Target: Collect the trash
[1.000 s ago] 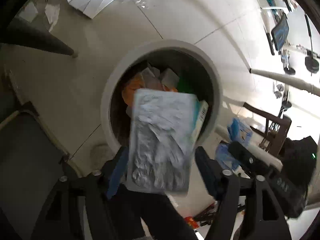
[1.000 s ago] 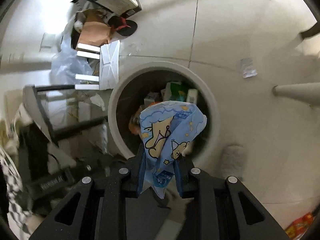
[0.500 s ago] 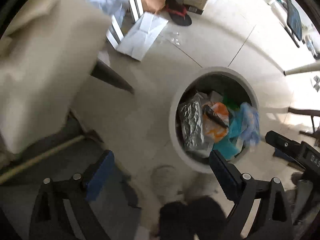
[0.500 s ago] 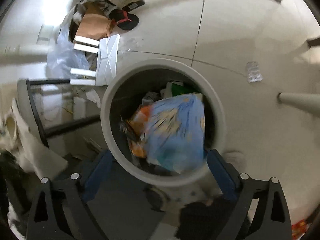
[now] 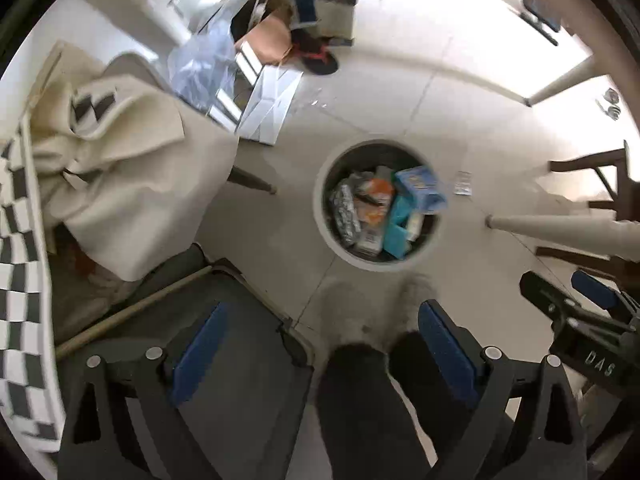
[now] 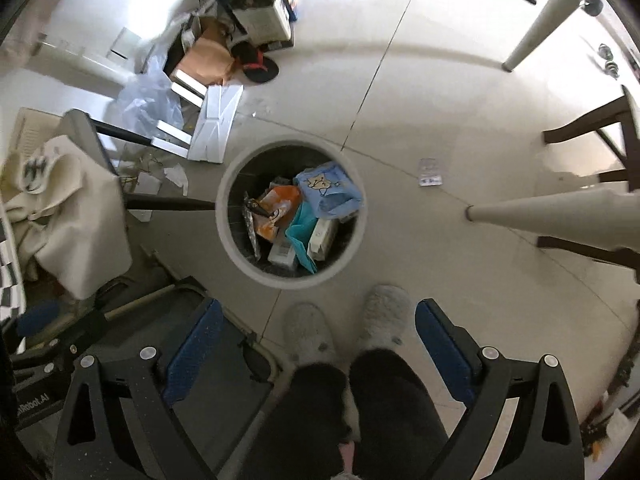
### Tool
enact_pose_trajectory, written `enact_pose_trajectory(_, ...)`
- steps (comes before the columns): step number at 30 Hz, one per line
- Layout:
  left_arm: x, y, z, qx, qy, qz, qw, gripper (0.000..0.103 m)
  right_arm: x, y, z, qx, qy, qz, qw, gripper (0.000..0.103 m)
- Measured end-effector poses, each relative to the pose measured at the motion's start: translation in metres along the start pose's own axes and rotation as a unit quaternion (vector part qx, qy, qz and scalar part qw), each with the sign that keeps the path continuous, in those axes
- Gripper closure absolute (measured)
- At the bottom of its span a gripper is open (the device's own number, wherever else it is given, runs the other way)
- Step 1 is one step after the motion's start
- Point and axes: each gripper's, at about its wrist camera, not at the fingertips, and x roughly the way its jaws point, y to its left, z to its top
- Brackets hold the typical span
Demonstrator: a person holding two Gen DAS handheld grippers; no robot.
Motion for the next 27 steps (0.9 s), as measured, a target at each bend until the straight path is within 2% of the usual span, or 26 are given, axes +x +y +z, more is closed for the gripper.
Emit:
enact_pose_trajectory(6,-0.108,-0.018,0.004,0.045,-0.019,-0.033,0.9983,0.006,-0.126,-0.006,-0.012,0.025,-0.006,0.035,0.999,0.005)
enact_pose_trajectory(10,-0.171,-0.028,0.015,0.093,-0.03,-0.069,0.9928,0.006,-0.2,-0.009,-0.023,0.059,-0.008,0.066,0.996,0.005)
enact_pose_trajectory(13,-0.221,-0.034,0.021,0.151,-0.049,-0.088,0.9834,0.006,-0.249,-0.007,-0.038,0.082,-0.02,0.088,0.993,0.005)
enact_pose_trajectory(17,-0.269,-0.027,0.021,0.198,-0.062,-0.12,0.9708,0.006,-0.309,0.001,-0.061,0.117,-0.043,0.117,0.985,0.005)
enact_pose_trajectory(23,-0.325,-0.009,0.017,0.245,-0.076,-0.169,0.9517,0.006,-0.383,0.022,-0.09,0.154,-0.089,0.132,0.975,0.005)
enact_pose_trajectory(27,-0.355,0.003,0.011,0.258,-0.081,-0.191,0.9438,0.006,-0.42,0.042,-0.107,0.166,-0.11,0.136,0.971,0.005)
